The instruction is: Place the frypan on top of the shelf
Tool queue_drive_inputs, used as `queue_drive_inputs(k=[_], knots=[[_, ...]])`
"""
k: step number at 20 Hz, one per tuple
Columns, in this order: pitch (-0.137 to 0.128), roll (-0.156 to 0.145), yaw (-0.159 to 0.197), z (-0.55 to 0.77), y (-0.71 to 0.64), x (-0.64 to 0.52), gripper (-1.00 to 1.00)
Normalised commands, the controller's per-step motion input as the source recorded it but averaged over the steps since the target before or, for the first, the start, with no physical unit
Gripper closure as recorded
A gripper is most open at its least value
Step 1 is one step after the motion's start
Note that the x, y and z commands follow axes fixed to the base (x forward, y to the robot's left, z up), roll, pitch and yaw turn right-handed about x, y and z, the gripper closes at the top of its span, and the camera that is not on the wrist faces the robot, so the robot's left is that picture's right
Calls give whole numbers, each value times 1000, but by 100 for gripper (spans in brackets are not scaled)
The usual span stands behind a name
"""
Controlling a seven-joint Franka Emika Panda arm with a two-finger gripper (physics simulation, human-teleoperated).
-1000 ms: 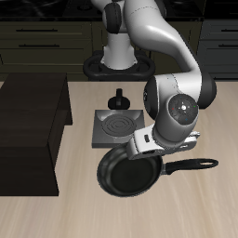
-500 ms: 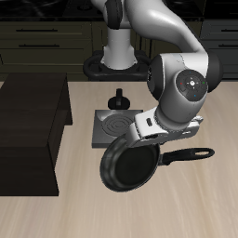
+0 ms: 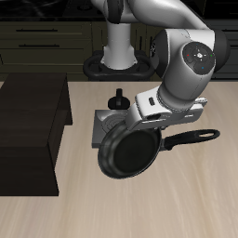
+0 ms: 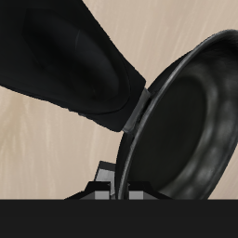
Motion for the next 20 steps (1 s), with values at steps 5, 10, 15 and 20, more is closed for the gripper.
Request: queue_drive_inputs(k=[5,10,15,20], knots=[[-57,-18,27,431,-58,-84,100],[-34,-5,22,278,-37,-79,100],[-31,-2,28,283,-4,-100,100],[-24,0,13,225,-27,-61,100]])
